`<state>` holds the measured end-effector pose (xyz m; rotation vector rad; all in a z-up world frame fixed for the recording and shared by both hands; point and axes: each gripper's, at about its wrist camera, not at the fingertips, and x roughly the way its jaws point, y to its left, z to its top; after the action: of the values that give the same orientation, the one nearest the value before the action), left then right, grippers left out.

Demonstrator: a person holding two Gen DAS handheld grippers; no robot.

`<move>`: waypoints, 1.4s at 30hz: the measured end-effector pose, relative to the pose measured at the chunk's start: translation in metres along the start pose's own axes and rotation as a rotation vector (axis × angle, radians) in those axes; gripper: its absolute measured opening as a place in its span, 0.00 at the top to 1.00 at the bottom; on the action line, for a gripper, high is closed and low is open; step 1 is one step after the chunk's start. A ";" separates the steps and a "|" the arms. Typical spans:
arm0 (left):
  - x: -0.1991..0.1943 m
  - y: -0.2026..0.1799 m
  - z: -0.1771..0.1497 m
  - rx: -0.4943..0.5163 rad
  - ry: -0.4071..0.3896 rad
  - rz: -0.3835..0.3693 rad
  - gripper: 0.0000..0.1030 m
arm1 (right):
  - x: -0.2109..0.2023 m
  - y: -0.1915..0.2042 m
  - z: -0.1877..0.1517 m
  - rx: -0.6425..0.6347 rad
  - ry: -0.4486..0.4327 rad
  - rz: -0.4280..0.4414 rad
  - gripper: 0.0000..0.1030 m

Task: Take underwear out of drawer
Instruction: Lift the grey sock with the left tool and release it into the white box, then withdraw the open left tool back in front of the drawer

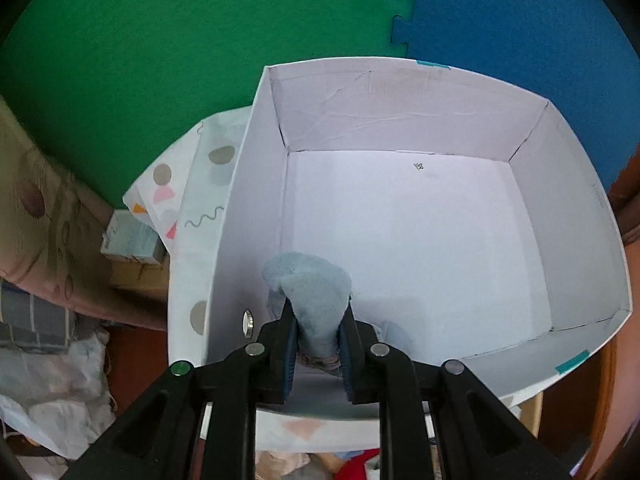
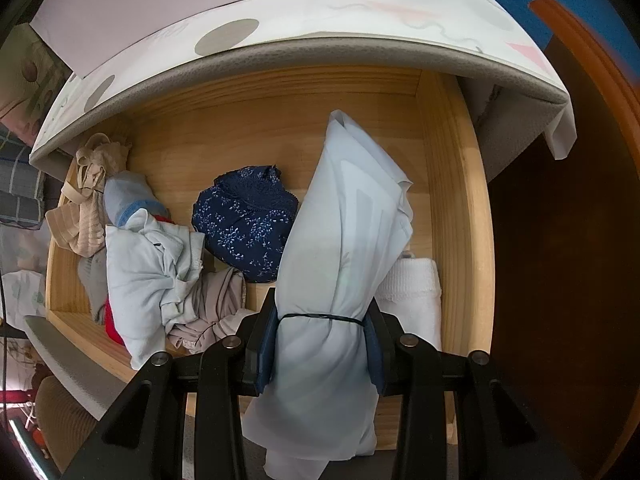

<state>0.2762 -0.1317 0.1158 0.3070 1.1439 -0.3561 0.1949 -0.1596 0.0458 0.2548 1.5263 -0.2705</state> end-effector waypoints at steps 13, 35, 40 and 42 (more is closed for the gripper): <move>-0.010 0.005 -0.008 -0.036 -0.025 0.030 0.61 | 0.001 0.001 0.000 -0.003 -0.003 -0.011 0.66; -0.118 0.015 -0.085 -0.008 -0.255 0.088 0.52 | -0.002 0.002 -0.004 -0.007 -0.024 -0.034 0.66; -0.118 0.027 -0.135 -0.031 -0.251 0.138 0.52 | -0.009 -0.001 -0.005 0.005 -0.053 -0.033 0.66; -0.113 0.029 -0.154 -0.040 -0.244 0.150 0.52 | -0.013 -0.003 -0.005 0.014 -0.067 -0.022 0.66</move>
<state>0.1197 -0.0281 0.1621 0.3039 0.8820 -0.2308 0.1890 -0.1611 0.0583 0.2380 1.4626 -0.3047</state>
